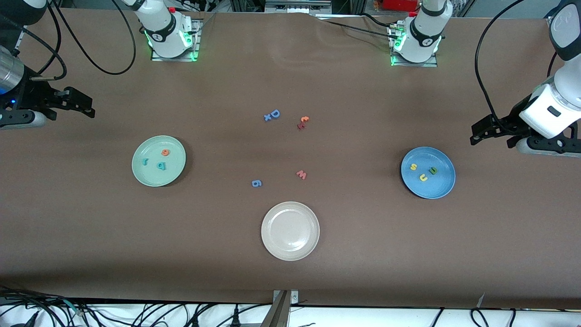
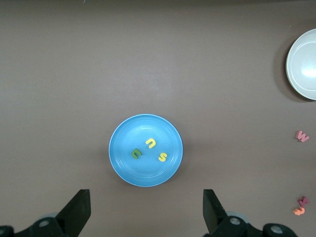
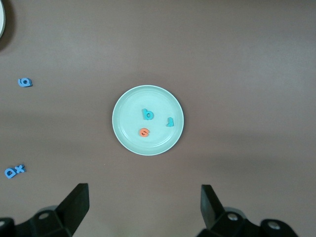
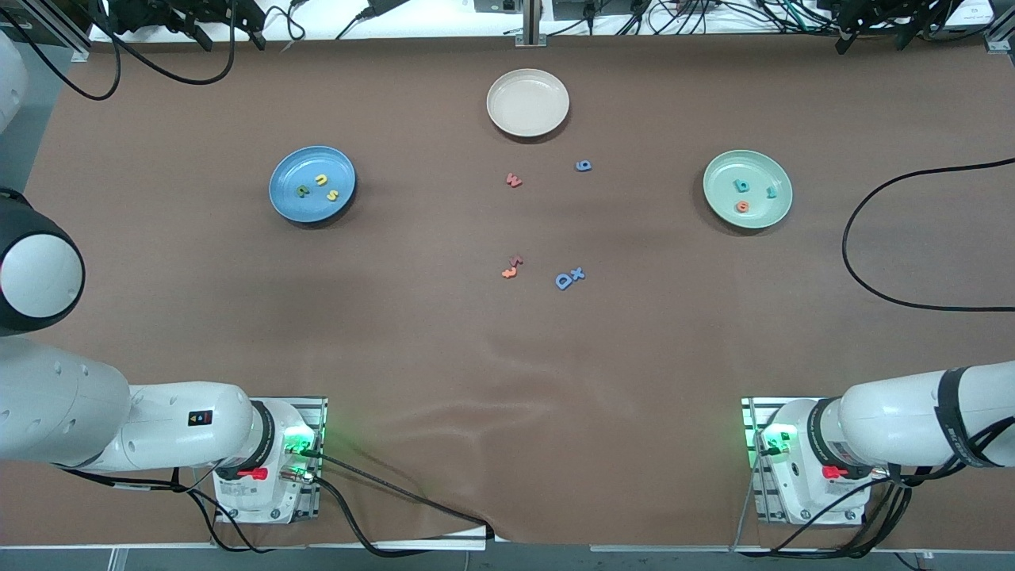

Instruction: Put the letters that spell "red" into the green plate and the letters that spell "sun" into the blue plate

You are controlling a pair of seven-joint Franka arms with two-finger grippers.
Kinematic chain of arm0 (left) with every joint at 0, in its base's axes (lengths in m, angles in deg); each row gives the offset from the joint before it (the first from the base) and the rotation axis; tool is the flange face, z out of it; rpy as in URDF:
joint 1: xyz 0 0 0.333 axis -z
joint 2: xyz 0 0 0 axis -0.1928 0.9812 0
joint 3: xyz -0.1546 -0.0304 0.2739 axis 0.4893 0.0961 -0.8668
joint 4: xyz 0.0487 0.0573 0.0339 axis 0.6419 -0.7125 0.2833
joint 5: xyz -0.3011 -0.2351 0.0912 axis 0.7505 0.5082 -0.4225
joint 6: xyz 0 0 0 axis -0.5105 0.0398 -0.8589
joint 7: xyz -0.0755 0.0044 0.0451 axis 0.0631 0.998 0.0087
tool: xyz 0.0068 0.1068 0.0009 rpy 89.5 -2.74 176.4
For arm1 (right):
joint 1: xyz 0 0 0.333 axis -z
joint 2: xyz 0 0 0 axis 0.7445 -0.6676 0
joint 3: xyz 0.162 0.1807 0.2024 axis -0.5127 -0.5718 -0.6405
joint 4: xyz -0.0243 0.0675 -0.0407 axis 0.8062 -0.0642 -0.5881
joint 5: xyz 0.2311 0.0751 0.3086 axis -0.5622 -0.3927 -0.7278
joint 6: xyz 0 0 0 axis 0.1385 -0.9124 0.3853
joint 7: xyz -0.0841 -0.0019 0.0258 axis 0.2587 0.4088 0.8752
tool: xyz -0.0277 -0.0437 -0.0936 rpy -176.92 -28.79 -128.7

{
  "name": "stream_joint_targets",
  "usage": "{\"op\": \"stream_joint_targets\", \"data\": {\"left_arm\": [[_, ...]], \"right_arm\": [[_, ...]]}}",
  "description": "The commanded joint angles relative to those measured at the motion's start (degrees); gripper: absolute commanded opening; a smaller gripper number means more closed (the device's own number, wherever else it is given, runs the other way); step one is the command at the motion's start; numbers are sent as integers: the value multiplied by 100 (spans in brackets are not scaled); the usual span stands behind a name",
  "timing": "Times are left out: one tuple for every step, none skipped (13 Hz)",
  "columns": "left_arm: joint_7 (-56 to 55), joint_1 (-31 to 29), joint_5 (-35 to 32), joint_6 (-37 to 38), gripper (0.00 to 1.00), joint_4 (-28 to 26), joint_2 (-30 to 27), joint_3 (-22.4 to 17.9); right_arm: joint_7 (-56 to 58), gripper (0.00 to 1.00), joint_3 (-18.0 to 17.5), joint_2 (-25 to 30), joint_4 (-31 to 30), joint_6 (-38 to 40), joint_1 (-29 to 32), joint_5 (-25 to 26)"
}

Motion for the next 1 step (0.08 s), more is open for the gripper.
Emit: {"op": "stream_joint_targets", "data": {"left_arm": [[-38, -67, 89, 130, 100, 141, -143, 81]], "right_arm": [[120, 100, 62, -30, 109, 51, -46, -112]]}}
